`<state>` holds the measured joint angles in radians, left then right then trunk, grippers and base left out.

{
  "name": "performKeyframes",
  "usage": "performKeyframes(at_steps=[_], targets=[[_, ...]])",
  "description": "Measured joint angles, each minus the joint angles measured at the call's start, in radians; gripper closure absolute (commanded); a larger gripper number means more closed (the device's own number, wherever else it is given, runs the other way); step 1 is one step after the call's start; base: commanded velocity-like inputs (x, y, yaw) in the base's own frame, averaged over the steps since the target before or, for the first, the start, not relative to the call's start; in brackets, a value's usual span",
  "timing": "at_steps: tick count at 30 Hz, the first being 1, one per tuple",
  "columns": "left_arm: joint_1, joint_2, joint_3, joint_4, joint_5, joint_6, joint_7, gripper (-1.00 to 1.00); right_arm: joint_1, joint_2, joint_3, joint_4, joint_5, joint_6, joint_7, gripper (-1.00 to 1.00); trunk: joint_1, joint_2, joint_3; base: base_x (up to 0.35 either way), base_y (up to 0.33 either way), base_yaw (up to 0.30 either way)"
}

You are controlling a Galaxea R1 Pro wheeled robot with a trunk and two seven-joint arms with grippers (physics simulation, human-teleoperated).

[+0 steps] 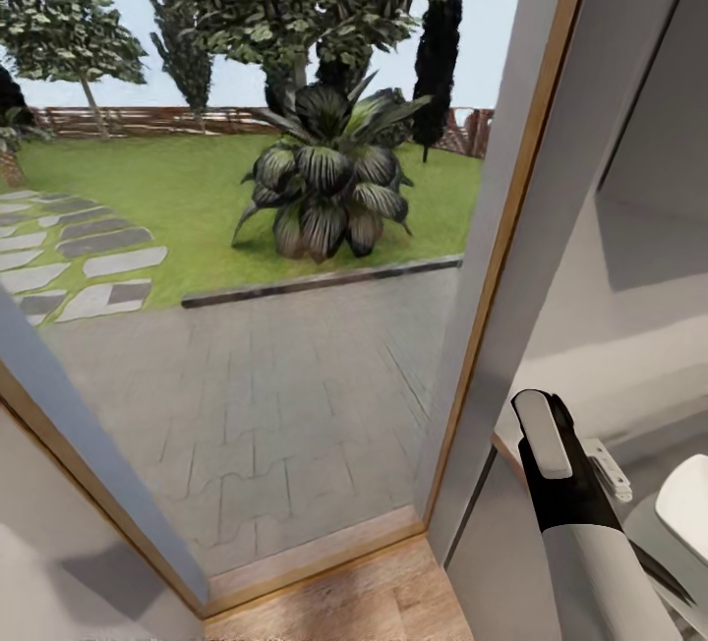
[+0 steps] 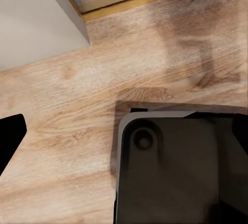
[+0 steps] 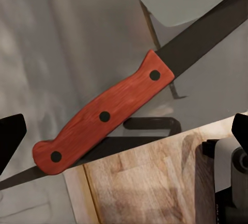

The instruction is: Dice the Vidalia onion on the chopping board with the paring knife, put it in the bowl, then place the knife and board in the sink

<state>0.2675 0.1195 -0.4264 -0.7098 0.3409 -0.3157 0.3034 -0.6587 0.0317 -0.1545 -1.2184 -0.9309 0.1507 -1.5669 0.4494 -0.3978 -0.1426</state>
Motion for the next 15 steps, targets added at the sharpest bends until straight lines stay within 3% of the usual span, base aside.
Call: performKeyframes(at_steps=[15], targets=[[0.0,0.0,0.0,0.004,0.0,0.0,0.0,-1.0,0.0,0.0,0.0,0.0,0.0,0.0,0.0,-1.0,0.0,0.0,-0.022,0.0,-0.019,0.0]])
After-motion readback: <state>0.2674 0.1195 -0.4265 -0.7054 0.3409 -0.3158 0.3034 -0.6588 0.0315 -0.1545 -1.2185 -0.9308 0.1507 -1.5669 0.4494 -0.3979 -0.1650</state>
